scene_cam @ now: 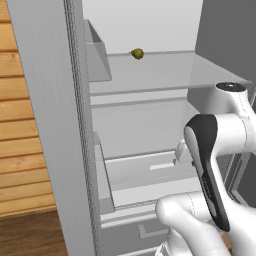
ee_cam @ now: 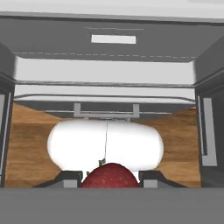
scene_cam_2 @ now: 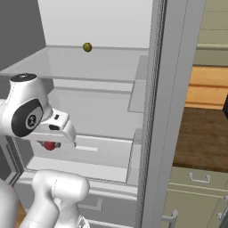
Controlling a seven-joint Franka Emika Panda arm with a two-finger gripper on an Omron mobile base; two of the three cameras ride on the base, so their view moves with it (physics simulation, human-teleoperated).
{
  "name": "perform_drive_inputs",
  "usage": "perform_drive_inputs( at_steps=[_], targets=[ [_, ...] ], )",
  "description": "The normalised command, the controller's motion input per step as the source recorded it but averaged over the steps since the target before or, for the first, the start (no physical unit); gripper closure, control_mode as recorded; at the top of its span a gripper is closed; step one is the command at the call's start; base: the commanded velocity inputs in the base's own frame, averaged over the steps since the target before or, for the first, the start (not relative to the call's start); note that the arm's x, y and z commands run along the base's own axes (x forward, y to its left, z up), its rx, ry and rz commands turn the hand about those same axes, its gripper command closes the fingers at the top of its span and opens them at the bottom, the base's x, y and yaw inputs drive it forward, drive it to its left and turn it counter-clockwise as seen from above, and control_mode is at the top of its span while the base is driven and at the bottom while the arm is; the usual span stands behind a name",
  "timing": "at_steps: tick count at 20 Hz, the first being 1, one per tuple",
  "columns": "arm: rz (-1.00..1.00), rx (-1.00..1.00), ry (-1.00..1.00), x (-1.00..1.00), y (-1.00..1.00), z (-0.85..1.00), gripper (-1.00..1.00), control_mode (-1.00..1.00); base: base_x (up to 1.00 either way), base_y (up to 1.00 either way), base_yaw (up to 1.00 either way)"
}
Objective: Take the strawberry from the fridge and place it on top of the pancake, located on the dining counter.
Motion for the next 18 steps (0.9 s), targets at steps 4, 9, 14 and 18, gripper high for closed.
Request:
perform_drive_inputs(
  at_steps=[4,9,14,18],
  targets=[
    [0.00,0.01,-0.01,-0.20,0.00,-0.10,1.00,-1.00,0.00,0.00,0.00],
    [0.00,0.00,0.00,-0.10,0.02,-0.01,1.00,-1.00,0.00,0.00,0.00],
    [0.00,0.00,0.00,0.00,0.00,0.00,1.00,-1.00,0.00,0.00,0.00],
    [0.00,0.00,0.00,0.00,0.00,0.00,1.00,-1.00,0.00,0.00,0.00]
  ],
)
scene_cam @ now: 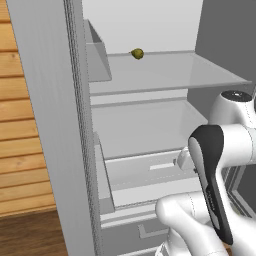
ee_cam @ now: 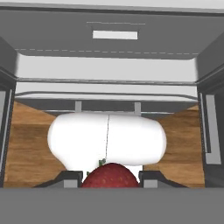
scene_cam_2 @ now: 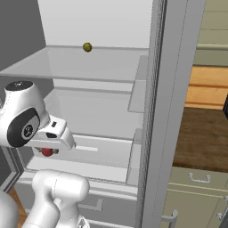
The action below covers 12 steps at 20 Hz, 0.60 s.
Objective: Take the strawberry from the fridge and place it on top of the pancake, located on the dining counter.
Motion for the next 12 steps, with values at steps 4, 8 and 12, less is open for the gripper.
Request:
perform_drive_inputs(
  at_steps=[4,8,12],
  targets=[
    [0.00,0.00,0.00,0.00,0.00,0.00,1.00,1.00,0.00,0.00,0.00],
    [0.00,0.00,0.00,0.00,0.00,0.00,1.00,1.00,-0.27,0.00,0.05],
    [0.00,0.00,0.00,0.00,0.00,0.00,1.00,1.00,-0.50,-0.06,0.18]
  ],
)
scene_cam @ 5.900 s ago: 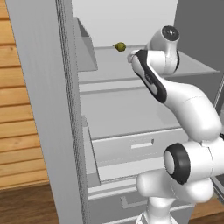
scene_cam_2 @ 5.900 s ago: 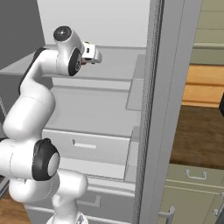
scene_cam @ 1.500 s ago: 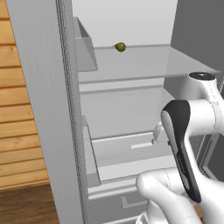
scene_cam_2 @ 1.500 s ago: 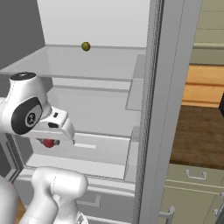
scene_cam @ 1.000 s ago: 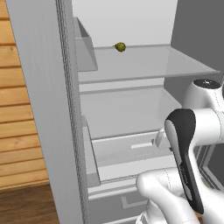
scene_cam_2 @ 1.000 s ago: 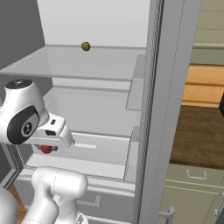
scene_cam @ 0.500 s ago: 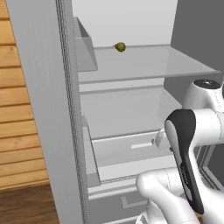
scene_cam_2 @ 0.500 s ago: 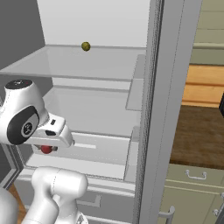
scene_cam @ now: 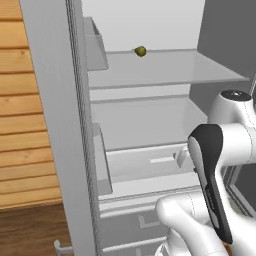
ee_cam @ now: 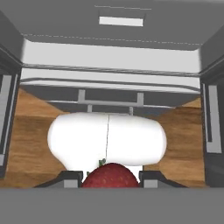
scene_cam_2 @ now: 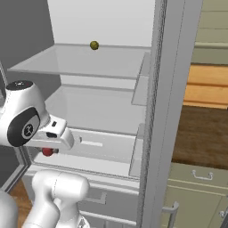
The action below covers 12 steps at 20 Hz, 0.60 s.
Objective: Take the strawberry from the fridge and place it on top of the pancake, located on the dining counter.
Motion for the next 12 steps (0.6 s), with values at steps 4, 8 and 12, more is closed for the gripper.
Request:
perform_drive_inputs(
  at_steps=[4,8,12],
  targets=[
    [0.00,0.00,0.00,0.00,0.00,0.00,1.00,1.00,-0.64,-0.20,0.29],
    [0.00,0.00,0.00,0.00,0.00,0.00,1.00,1.00,-0.22,-0.29,0.38],
    [0.00,0.00,0.00,0.00,0.00,0.00,1.00,1.00,-0.31,-0.35,0.50]
  ],
)
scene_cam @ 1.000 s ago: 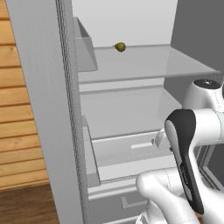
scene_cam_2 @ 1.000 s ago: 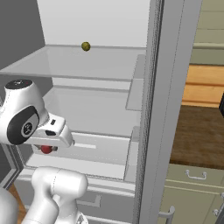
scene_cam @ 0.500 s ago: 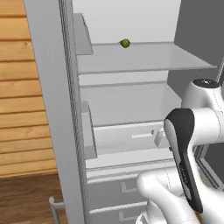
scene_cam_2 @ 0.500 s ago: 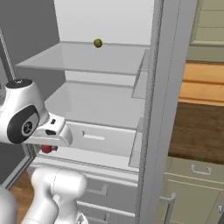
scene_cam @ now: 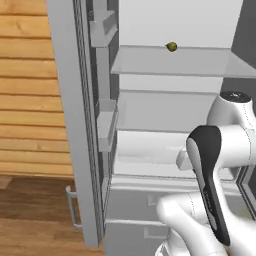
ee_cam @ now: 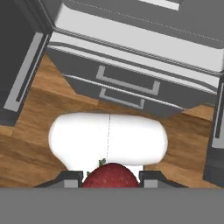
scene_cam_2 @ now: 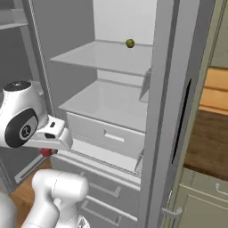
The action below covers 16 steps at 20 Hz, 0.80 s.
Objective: Take the strawberry from the fridge and place it on top of the pancake, located on the dining counter.
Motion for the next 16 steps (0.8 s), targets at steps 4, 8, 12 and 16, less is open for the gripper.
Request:
perform_drive_inputs(
  at_steps=[4,8,12,16],
  targets=[
    [0.00,0.00,0.00,0.00,0.00,0.00,1.00,1.00,-0.65,-0.30,0.57],
    [0.00,0.00,0.00,0.00,0.00,0.00,1.00,1.00,-0.92,-0.26,0.61],
    [0.00,0.00,0.00,0.00,0.00,0.00,1.00,1.00,-0.92,-0.02,0.56],
    [0.00,0.00,0.00,0.00,0.00,0.00,1.00,1.00,-1.00,-0.06,0.59]
  ],
)
